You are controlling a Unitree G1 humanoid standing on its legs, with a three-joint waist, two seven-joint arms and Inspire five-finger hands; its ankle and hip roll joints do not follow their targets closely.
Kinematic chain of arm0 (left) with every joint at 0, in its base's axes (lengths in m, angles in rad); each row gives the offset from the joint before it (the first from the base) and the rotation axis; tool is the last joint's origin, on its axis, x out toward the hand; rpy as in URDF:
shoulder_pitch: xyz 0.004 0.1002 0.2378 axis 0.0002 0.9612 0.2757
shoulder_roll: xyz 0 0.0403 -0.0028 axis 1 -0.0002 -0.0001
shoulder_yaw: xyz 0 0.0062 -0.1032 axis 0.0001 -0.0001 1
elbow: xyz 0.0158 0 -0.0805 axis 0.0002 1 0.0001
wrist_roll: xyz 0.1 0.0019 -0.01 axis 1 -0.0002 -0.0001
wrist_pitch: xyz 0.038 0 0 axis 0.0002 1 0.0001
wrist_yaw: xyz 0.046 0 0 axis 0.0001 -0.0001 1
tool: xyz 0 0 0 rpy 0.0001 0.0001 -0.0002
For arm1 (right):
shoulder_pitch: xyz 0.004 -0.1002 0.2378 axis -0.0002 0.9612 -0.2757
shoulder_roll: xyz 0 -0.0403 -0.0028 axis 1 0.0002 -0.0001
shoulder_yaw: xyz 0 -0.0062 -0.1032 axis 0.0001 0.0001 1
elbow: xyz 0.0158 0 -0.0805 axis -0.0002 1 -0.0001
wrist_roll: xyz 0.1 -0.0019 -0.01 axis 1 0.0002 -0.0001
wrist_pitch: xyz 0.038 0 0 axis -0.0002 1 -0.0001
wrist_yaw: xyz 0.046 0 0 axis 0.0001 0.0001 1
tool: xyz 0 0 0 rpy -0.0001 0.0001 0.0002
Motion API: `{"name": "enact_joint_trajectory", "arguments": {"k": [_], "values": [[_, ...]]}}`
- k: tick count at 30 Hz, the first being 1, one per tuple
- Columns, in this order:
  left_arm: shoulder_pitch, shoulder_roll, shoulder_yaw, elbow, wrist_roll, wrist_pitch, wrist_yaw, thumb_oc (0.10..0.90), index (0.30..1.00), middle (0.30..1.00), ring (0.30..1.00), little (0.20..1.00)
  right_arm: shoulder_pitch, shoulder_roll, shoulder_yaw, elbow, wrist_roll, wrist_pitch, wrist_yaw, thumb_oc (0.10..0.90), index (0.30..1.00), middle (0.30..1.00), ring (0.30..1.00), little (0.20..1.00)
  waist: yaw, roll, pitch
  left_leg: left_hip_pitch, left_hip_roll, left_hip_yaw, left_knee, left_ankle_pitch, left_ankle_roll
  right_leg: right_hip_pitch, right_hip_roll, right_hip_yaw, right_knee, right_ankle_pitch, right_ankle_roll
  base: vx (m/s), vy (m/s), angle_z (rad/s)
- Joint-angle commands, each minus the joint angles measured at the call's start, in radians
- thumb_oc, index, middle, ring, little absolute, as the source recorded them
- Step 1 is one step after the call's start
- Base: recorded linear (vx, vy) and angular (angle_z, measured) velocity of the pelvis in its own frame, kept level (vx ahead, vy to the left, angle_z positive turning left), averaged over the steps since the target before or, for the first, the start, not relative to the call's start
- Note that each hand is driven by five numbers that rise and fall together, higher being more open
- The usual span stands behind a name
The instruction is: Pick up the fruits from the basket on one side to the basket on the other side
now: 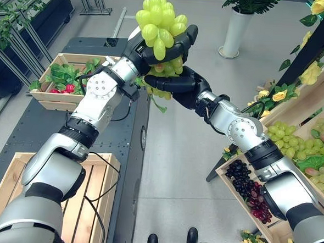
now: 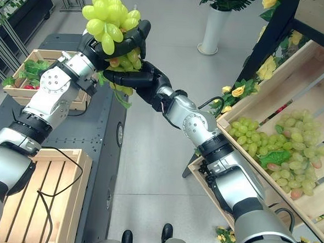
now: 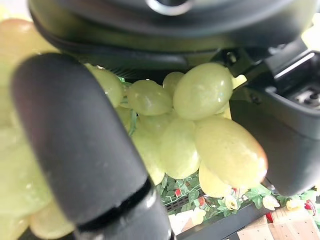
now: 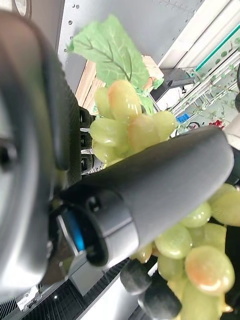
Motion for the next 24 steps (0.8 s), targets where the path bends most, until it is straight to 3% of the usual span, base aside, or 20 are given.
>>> {"name": "enact_joint_trajectory", "arguments": {"k": [1, 4, 5, 6, 8, 9, 10, 12, 13, 24], "values": [[-0.03, -0.064, -0.051, 0.033, 0.007, -0.083, -0.027, 0.4, 0.3, 0.3, 0.3, 0.3, -0.097, 0.077, -0.086, 0.099, -0.022, -0.229, 0.053, 0.4, 0.3, 0.3, 0.3, 0.3, 0.025, -0.003, -0.255, -0.058, -0.067, -0.003, -0.007, -0.027, 0.005, 0.013, 0.008, 0.031, 0.002, -0.041, -0.002, 0.0, 0.0, 0.0], [-0.022, -0.064, -0.037, 0.06, 0.014, -0.083, 0.0, 0.4, 0.3, 0.3, 0.3, 0.3, -0.095, 0.073, -0.091, 0.102, -0.026, -0.222, 0.059, 0.4, 0.3, 0.3, 0.3, 0.3, 0.026, -0.003, -0.254, -0.06, -0.067, -0.003, -0.007, -0.025, 0.004, 0.013, 0.008, 0.03, 0.002, -0.04, -0.003, 0.0, 0.0, 0.0], [-0.022, -0.064, -0.035, 0.07, 0.013, -0.085, 0.01, 0.505, 0.458, 0.458, 0.458, 0.458, -0.097, 0.071, -0.09, 0.105, -0.025, -0.221, 0.059, 0.4, 0.3, 0.3, 0.3, 0.3, 0.026, -0.003, -0.253, -0.06, -0.068, -0.004, -0.007, -0.025, 0.004, 0.012, 0.008, 0.03, 0.002, -0.04, -0.003, 0.0, 0.0, 0.0], [-0.021, -0.064, -0.033, 0.076, 0.015, -0.084, 0.019, 0.524, 0.486, 0.486, 0.486, 0.486, -0.098, 0.071, -0.091, 0.107, -0.025, -0.221, 0.057, 0.4, 0.3, 0.3, 0.3, 0.3, 0.026, -0.002, -0.253, -0.06, -0.068, -0.005, -0.007, -0.025, 0.004, 0.012, 0.008, 0.031, 0.002, -0.04, -0.004, 0.0, 0.0, 0.0], [-0.022, -0.064, -0.024, 0.09, 0.017, -0.081, 0.026, 0.524, 0.486, 0.486, 0.486, 0.486, -0.101, 0.072, -0.095, 0.117, -0.03, -0.221, 0.058, 0.4, 0.3, 0.3, 0.3, 0.3, 0.026, -0.001, -0.252, -0.061, -0.069, -0.007, -0.007, -0.026, 0.004, 0.011, 0.008, 0.031, 0.002, -0.042, -0.003, 0.0, 0.0, 0.0], [-0.02, -0.065, -0.021, 0.094, 0.018, -0.08, 0.029, 0.4, 0.3, 0.3, 0.3, 0.3, -0.101, 0.073, -0.097, 0.117, -0.031, -0.221, 0.057, 0.4, 0.3, 0.3, 0.3, 0.3, 0.025, -0.001, -0.25, -0.061, -0.069, -0.007, -0.007, -0.026, 0.004, 0.011, 0.008, 0.032, 0.002, -0.042, -0.004, 0.0, 0.0, 0.0], [-0.012, -0.067, -0.006, 0.108, 0.021, -0.071, 0.043, 0.4, 0.3, 0.3, 0.3, 0.3, -0.097, 0.073, -0.104, 0.118, -0.029, -0.223, 0.048, 0.4, 0.3, 0.3, 0.3, 0.3, 0.024, 0.0, -0.248, -0.061, -0.068, -0.007, -0.007, -0.028, 0.004, 0.011, 0.008, 0.031, 0.002, -0.043, -0.004, 0.0, 0.0, 0.0], [-0.006, -0.066, 0.002, 0.114, 0.033, -0.062, 0.066, 0.524, 0.486, 0.486, 0.486, 0.486, -0.093, 0.073, -0.108, 0.117, -0.029, -0.225, 0.039, 0.4, 0.3, 0.3, 0.3, 0.3, 0.024, 0.0, -0.247, -0.06, -0.068, -0.006, -0.007, -0.028, 0.004, 0.012, 0.008, 0.032, 0.002, -0.044, -0.004, 0.0, 0.0, 0.0], [-0.003, -0.068, 0.01, 0.13, 0.038, -0.052, 0.088, 0.8, 0.9, 0.9, 0.9, 0.9, -0.091, 0.076, -0.11, 0.118, -0.029, -0.229, 0.029, 0.4, 0.3, 0.3, 0.3, 0.3, 0.024, 0.0, -0.246, -0.058, -0.068, -0.006, -0.007, -0.029, 0.004, 0.013, 0.007, 0.032, 0.002, -0.045, -0.003, 0.0, 0.0, 0.0], [0.063, -0.02, 0.104, 0.2, 0.057, -0.031, 0.193, 0.8, 0.9, 0.9, 0.9, 0.9, -0.037, 0.03, -0.135, 0.107, -0.105, -0.24, 0.001, 0.4, 0.3, 0.3, 0.3, 0.3, 0.012, -0.005, -0.243, -0.055, -0.06, 0.011, -0.007, -0.032, 0.0, 0.009, 0.013, 0.044, 0.002, -0.046, -0.005, 0.0, 0.0, 0.0]]}}
